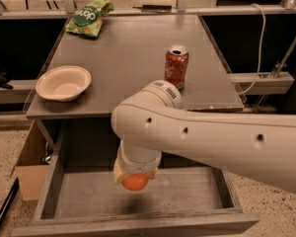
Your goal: Pick orange from top drawer and place on counter
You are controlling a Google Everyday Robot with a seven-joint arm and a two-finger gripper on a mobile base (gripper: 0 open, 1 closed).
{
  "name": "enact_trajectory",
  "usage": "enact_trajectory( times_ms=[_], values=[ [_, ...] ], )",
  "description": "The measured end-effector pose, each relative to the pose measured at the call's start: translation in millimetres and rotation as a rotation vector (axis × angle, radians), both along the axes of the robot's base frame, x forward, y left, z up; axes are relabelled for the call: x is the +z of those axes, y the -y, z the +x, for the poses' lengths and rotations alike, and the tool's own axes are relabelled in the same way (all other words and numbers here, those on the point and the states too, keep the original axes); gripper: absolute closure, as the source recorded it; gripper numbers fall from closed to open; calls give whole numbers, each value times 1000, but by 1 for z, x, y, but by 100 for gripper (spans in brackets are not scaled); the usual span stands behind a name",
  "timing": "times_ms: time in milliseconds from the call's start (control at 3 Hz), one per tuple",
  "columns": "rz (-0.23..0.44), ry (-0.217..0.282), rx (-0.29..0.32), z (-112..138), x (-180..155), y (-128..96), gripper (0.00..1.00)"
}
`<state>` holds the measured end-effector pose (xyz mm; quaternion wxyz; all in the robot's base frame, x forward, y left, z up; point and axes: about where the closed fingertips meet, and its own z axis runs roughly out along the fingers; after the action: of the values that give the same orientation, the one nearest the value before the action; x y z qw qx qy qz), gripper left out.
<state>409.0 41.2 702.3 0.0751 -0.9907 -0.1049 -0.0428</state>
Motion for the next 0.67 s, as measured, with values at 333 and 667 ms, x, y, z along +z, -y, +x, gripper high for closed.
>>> enact_trajectory(
  times_ms=[333, 667],
  values=[
    [-1, 49, -6, 0, 20, 2, 100],
    [5, 52, -2, 0, 21, 2, 100]
  ],
)
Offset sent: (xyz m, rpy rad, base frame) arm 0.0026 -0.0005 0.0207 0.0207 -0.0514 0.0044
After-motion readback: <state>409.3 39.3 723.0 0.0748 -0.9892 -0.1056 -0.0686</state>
